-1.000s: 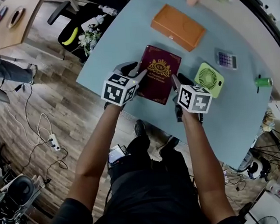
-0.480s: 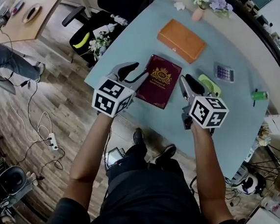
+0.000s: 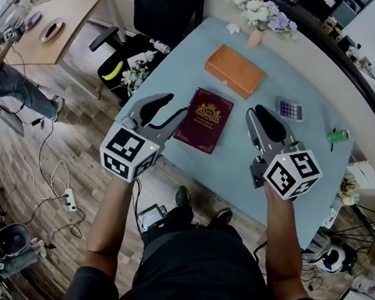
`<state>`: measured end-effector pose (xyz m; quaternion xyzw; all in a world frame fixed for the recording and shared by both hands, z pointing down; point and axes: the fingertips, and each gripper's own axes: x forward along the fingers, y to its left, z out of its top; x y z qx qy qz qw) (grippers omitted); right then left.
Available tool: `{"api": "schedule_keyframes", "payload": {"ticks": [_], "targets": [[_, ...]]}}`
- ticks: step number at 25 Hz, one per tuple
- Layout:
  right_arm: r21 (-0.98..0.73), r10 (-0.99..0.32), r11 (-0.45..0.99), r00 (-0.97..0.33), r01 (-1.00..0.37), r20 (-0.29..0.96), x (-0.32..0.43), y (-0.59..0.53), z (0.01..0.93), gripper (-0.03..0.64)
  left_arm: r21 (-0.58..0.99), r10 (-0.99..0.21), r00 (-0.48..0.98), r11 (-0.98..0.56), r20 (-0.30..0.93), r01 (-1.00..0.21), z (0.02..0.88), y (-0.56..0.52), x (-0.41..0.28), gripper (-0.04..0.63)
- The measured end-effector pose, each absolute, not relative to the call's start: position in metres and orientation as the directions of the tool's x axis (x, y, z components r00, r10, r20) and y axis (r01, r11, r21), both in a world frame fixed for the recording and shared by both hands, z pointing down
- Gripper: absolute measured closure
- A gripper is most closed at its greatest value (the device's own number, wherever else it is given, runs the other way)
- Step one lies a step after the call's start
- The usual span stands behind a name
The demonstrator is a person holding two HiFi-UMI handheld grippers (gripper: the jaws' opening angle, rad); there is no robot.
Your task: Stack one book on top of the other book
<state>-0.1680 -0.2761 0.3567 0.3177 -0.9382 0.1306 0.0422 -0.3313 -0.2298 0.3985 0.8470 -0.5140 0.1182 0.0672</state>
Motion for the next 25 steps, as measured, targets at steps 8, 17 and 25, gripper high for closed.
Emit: {"api": "schedule_keyframes", "payload": {"ticks": [8, 17, 25], "targets": [[-0.086, -0.527, 0.837, -0.839, -0.540, 0.135, -0.153, -0.231, 0.288, 0.532, -0.095, -0.859, 0.479, -0.499, 0.180, -0.861, 0.333, -0.194, -0.288, 0.371], [0.002, -0.510, 0.859, -0.856, -0.512, 0.082, -0.114, -0.189, 0.239, 0.537, -0.118, -0.872, 0.470, -0.486, 0.139, -0.866, 0.283, -0.158, -0.245, 0.373], [0.043, -0.531, 0.847, -0.846, -0.529, 0.046, -0.074, -0.172, 0.217, 0.537, -0.139, -0.875, 0.464, -0.481, 0.140, -0.866, 0.273, -0.135, -0.216, 0.373]]}}
